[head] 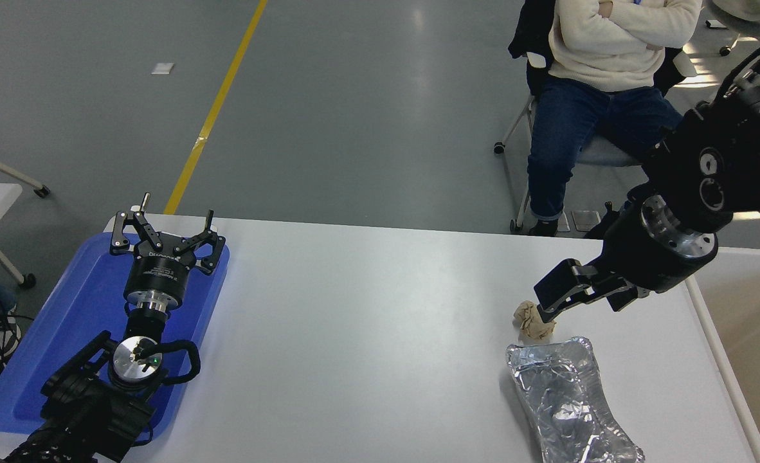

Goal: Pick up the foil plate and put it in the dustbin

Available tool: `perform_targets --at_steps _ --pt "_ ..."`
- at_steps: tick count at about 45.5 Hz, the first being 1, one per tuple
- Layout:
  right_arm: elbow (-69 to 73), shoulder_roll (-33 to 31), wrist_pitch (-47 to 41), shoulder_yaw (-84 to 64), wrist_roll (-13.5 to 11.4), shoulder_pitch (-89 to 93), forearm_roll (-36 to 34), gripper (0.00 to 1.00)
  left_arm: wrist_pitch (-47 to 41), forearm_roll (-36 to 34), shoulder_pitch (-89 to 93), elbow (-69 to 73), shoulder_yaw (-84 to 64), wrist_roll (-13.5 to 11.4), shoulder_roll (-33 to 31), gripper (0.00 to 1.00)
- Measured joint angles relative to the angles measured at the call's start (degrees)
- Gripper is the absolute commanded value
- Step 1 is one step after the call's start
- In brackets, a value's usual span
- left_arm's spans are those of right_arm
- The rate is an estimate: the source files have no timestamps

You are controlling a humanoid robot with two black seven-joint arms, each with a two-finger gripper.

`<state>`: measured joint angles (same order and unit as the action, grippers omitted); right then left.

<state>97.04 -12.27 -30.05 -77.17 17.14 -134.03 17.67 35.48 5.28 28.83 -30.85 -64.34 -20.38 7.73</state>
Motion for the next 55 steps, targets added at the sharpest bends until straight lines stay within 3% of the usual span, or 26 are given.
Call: perform_targets --at_steps 55 --pt "0.0 -2.8 0.8 -0.1 0.1 1.9 0.2 1.00 -0.1 0.0 0.0 0.0 0.0 0.0 0.0 1.00"
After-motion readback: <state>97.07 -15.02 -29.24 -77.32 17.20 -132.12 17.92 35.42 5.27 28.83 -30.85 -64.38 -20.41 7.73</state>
